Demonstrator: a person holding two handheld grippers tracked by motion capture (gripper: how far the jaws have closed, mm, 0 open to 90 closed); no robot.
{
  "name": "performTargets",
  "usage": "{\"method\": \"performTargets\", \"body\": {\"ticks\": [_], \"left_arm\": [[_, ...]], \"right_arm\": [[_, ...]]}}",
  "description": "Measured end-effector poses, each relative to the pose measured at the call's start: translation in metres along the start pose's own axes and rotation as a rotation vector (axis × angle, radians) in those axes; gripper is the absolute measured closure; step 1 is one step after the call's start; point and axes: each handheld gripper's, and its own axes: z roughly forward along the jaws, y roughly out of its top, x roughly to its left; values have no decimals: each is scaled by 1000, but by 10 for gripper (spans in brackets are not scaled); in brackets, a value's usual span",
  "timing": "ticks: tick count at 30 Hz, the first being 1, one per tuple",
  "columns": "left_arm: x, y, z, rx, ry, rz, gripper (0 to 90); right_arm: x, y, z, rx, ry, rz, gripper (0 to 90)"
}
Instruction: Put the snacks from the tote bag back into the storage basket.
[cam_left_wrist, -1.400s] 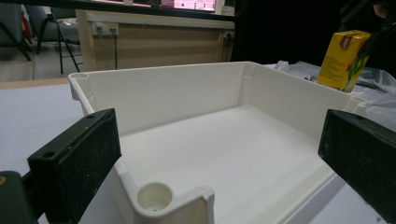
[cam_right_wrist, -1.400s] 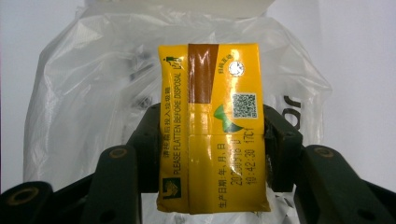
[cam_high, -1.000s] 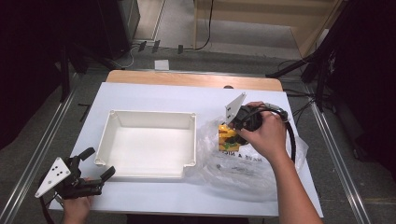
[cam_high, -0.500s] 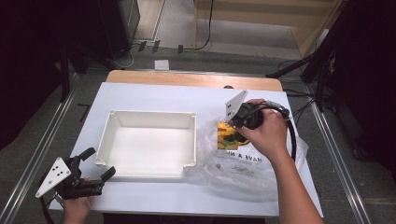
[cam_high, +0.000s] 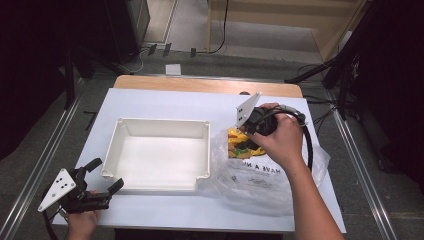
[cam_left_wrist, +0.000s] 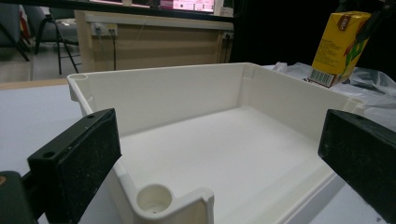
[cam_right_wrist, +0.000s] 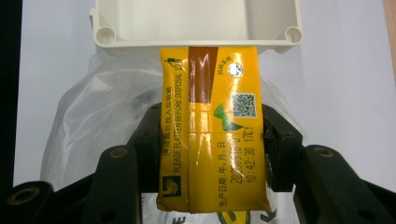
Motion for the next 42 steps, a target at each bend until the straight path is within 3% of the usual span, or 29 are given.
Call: {"method": "performTargets", "body": {"ticks": [42], "left_arm": [[0, 0, 1, -3, -8, -2, 0]], "right_arm": [[1, 39, 6, -38, 15, -43, 519]]}}
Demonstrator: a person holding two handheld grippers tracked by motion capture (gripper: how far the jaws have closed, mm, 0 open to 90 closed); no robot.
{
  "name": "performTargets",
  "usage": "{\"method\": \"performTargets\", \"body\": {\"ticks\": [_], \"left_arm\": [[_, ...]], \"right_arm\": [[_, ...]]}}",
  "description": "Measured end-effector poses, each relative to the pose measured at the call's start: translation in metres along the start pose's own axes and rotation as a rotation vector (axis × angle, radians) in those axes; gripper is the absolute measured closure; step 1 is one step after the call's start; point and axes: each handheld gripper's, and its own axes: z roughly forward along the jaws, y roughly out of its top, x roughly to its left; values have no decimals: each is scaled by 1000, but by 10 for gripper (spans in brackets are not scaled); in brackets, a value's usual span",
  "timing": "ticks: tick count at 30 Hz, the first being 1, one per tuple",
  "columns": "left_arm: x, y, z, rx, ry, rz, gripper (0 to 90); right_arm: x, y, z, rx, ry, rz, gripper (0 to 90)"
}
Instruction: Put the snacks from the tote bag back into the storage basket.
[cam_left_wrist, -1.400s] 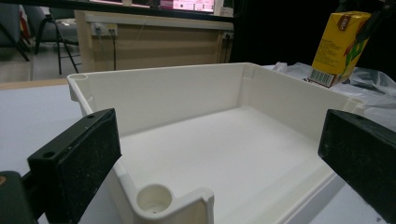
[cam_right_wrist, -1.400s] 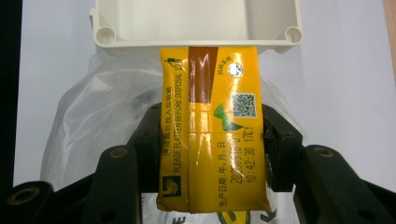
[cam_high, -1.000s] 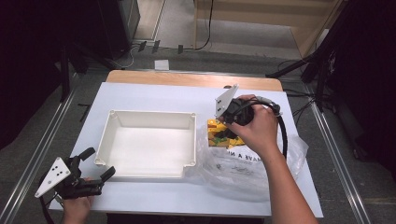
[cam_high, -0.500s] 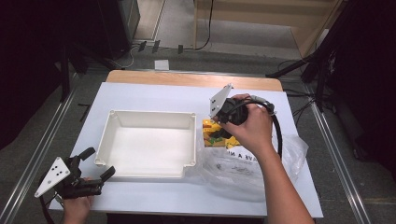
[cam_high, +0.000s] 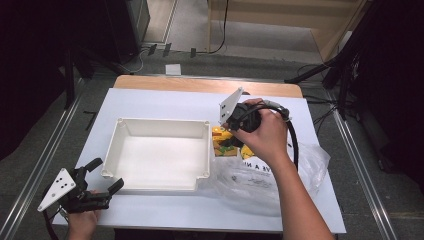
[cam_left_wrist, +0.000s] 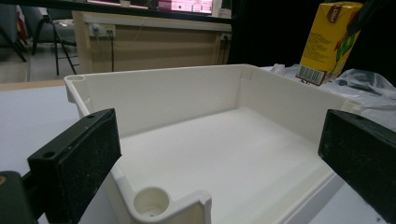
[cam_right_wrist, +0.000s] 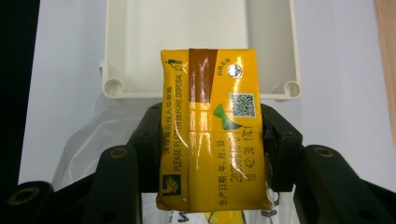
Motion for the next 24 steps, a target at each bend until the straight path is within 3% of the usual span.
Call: {"method": "performTargets", "body": {"ticks": [24], "left_arm": [[-2, 0, 1, 5, -2, 4, 0]], "right_arm": [[-2, 16, 5, -21, 7, -14, 519]]}}
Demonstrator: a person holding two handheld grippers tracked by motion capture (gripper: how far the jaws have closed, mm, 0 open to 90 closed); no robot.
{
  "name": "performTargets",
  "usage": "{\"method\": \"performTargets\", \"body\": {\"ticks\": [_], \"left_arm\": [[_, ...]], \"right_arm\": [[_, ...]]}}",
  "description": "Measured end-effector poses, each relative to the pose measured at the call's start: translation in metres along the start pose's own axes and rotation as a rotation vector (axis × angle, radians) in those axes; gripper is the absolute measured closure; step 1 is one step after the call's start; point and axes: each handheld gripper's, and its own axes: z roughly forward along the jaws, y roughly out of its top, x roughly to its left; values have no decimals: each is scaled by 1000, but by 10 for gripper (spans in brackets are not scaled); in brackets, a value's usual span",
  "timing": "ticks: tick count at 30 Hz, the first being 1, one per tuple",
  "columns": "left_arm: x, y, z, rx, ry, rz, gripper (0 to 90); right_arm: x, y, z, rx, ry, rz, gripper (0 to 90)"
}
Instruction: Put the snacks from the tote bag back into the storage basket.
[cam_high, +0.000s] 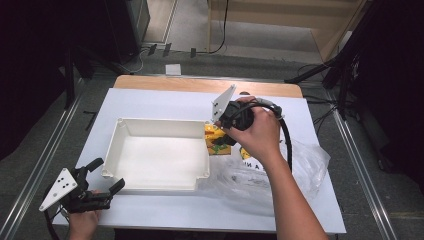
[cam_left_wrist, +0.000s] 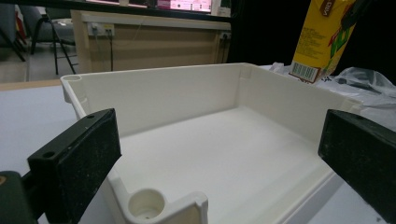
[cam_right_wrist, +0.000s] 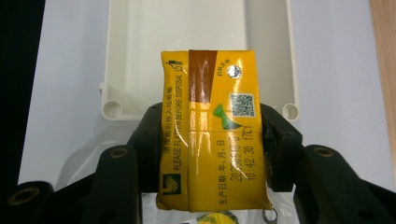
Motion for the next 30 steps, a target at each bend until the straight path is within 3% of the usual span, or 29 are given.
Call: {"method": "performTargets", "body": {"ticks": [30], "left_arm": [[0, 0, 0, 1, -3, 3, 0]], "right_arm": [[-4, 20, 7, -8, 12, -16, 519]]}}
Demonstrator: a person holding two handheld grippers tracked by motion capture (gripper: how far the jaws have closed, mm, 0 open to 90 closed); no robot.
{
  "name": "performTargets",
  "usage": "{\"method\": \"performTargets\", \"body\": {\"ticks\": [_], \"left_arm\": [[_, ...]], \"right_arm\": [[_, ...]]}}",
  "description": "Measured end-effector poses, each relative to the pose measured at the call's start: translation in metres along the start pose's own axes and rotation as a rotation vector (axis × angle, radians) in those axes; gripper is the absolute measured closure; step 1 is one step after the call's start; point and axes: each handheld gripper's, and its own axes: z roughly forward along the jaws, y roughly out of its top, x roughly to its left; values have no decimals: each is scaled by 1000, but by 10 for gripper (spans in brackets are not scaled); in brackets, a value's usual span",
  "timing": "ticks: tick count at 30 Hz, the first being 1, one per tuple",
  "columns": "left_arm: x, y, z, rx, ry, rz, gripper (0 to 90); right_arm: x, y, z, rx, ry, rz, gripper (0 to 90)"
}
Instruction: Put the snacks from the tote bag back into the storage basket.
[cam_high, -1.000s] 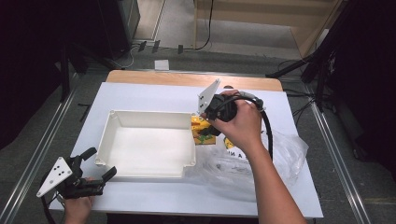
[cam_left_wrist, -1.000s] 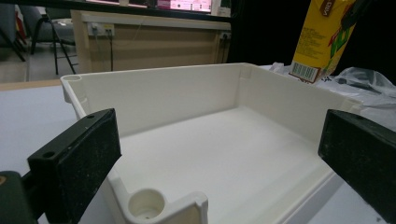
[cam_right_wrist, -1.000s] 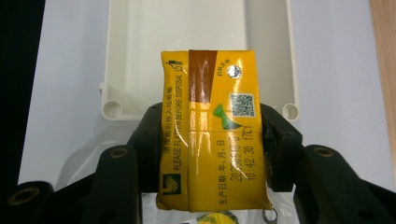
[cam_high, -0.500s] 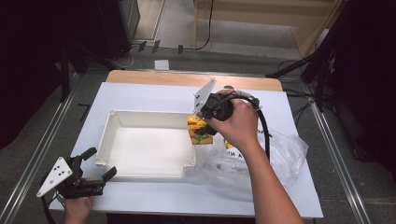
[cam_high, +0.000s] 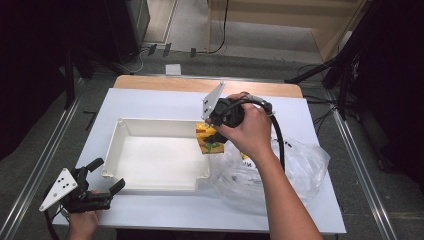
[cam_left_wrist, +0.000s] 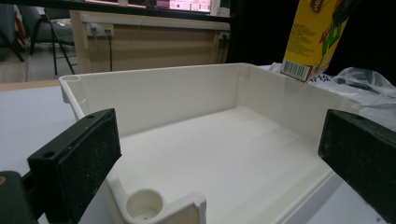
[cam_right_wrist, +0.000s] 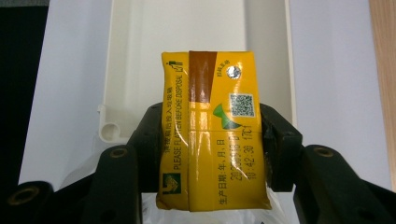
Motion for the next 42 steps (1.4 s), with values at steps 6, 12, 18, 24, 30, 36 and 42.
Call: {"method": "performTargets", "body": {"ticks": [6, 12, 18, 24, 30, 36, 42], "left_arm": [[-1, 0, 0, 1, 1, 0, 0], [-1, 0, 1, 4, 4, 5, 0], [-3, 0, 2, 7, 5, 15, 0], [-5, -1, 3, 21, 5, 29, 0], [-7, -1, 4, 31, 14, 39, 0], [-8, -2, 4, 28, 17, 43, 0], [-8, -2, 3, 32, 10, 48, 0]], "right_arm": [[-1, 3, 2, 0, 2, -1, 519], [-2, 6, 5, -1, 6, -7, 519], [-4, 9, 9, 1, 9, -11, 519], [-6, 17, 15, -10, 25, -24, 519], [-7, 22, 21, -14, 27, -33, 519], [-8, 26, 26, -6, 37, -29, 519], [-9, 29, 28, -6, 32, -27, 518]]}}
